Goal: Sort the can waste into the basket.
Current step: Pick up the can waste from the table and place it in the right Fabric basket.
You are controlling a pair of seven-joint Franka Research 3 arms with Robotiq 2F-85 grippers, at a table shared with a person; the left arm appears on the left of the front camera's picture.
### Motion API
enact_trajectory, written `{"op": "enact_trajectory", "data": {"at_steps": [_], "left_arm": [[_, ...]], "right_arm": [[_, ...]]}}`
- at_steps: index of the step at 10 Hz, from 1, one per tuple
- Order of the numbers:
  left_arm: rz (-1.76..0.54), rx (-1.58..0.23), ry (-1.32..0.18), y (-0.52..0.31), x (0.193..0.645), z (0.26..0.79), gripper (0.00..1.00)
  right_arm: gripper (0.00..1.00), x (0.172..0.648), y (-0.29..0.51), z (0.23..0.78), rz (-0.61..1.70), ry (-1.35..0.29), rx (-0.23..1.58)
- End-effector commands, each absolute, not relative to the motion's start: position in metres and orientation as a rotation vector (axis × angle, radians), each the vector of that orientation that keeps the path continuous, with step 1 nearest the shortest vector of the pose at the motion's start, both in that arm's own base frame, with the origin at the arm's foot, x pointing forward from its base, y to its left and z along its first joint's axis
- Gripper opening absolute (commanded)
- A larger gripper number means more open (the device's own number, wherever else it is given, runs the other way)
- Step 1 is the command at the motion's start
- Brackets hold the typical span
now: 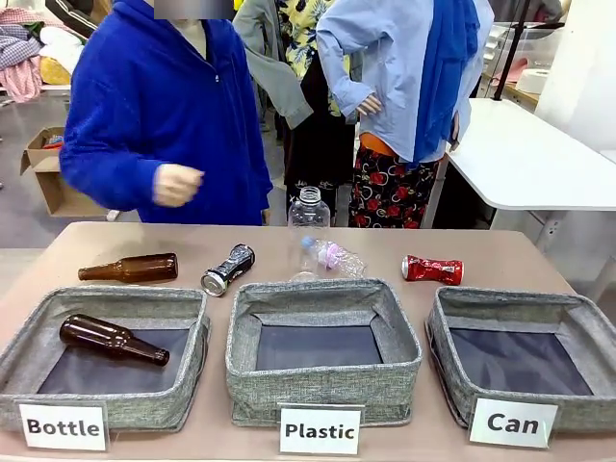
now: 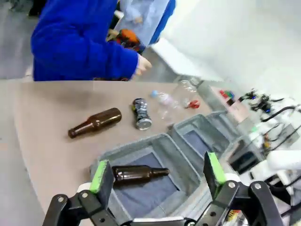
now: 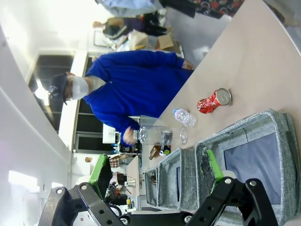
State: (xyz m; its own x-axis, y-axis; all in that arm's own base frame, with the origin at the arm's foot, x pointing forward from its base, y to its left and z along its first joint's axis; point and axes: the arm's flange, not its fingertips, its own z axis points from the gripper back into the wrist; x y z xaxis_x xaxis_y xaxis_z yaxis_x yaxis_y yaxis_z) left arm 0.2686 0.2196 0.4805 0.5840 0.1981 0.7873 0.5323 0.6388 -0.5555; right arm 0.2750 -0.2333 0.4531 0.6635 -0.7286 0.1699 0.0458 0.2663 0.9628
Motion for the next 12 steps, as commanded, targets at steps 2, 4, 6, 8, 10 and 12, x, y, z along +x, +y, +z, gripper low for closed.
{"op": "enact_trajectory", "data": {"at_steps": [2,4,6,8,10,12], "left_arm": [[-0.333,-0.575,-0.793,0.084,0.337,0.531,1.00],[-0.422,-0.390,-0.679,0.004,0.401,0.524,1.00],[-0.512,-0.285,-0.589,-0.059,0.454,0.504,1.00],[-0.578,-0.261,-0.529,-0.108,0.494,0.479,1.00],[-0.641,-0.257,-0.437,-0.152,0.539,0.448,1.00],[-0.624,-0.305,-0.391,-0.176,0.578,0.426,1.00]], "right_arm": [[1.00,0.278,-0.235,0.453,-0.564,-0.728,1.209],[1.00,0.278,-0.235,0.453,-0.564,-0.728,1.209],[1.00,0.278,-0.235,0.453,-0.564,-0.728,1.209],[1.00,0.278,-0.235,0.453,-0.564,-0.728,1.209],[1.00,0.278,-0.235,0.453,-0.564,-0.728,1.209],[1.00,0.278,-0.235,0.453,-0.564,-0.728,1.209]]}}
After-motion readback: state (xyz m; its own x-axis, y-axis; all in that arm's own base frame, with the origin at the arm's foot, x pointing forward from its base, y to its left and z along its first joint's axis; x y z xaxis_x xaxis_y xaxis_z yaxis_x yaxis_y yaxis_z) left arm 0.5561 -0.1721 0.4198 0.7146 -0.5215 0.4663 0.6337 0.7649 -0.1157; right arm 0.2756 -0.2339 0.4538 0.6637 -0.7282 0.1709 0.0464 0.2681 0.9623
